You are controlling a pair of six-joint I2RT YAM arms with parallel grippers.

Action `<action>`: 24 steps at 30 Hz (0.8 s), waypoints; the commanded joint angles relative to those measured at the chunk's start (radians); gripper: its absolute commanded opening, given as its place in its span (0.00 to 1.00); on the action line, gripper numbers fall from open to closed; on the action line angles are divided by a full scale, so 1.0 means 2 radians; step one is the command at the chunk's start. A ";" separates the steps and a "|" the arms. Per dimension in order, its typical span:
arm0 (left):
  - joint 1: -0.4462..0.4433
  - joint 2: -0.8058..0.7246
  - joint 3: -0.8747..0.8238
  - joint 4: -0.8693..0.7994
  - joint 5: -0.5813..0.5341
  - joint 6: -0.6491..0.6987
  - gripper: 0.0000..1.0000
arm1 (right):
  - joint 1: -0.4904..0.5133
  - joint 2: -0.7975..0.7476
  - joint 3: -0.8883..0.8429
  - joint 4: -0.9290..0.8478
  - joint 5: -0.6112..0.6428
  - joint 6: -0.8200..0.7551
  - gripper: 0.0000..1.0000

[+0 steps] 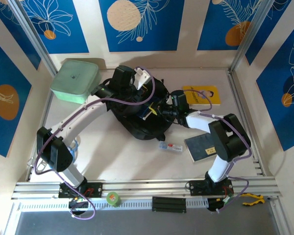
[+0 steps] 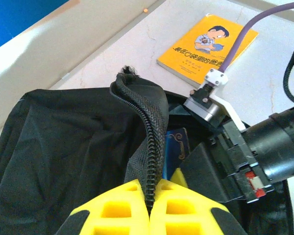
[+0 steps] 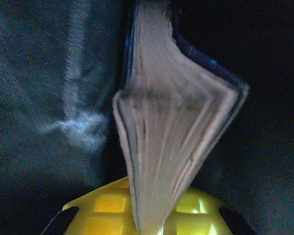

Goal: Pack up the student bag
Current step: Place the book in the student bag.

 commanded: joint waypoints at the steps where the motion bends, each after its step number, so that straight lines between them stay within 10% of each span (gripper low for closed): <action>1: 0.002 -0.020 0.003 0.035 0.014 -0.006 0.00 | 0.010 0.014 0.023 0.126 0.021 0.013 0.02; 5: 0.002 -0.025 0.002 0.034 0.014 -0.007 0.00 | 0.012 0.041 0.030 0.197 0.018 0.036 0.02; 17: 0.003 -0.029 -0.010 0.034 0.006 -0.009 0.00 | 0.041 0.131 0.129 -0.005 0.094 0.022 0.06; 24: 0.013 -0.028 -0.032 0.037 0.003 -0.012 0.00 | 0.038 0.148 0.146 -0.022 0.057 0.018 0.33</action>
